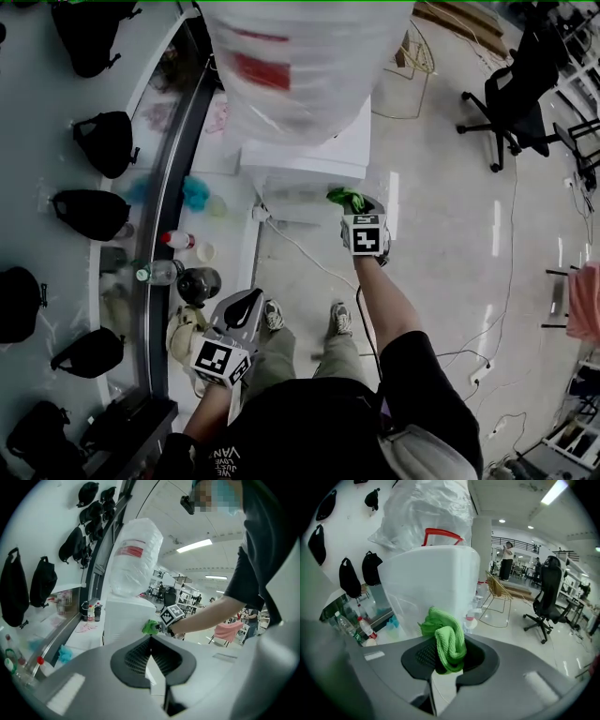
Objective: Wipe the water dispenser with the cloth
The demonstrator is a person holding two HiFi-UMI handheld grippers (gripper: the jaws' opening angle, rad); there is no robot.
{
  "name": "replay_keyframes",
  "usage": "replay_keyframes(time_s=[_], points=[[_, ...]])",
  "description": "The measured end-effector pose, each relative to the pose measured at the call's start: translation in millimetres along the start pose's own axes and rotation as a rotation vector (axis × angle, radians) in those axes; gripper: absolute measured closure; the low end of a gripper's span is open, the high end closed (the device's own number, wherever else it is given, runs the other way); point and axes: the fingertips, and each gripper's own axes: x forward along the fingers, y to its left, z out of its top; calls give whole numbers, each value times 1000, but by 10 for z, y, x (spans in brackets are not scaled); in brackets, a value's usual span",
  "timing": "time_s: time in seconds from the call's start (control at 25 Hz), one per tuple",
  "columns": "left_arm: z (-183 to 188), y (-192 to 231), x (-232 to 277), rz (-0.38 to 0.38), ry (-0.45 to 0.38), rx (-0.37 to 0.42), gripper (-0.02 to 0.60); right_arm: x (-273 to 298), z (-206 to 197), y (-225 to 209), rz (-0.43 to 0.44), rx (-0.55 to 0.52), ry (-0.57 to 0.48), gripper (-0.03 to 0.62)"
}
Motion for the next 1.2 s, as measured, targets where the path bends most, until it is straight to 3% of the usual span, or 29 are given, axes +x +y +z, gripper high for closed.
replay_keyframes(time_s=[0.24,0.48,0.88,1.2], points=[[-55,-205,120,2,-9,-26,580,-100,-89,-371,-39,-10,11,500],[-130,-158,94,36,-10,-38,580,-193,-283,-280,-32,-7,8,500],[-216,412,-171,71,1,-59,580,184,-580,1212,177,-127,38,500],[-330,888,-407,74,45,-36,580,773,-211,2228,254,-183,7,500]])
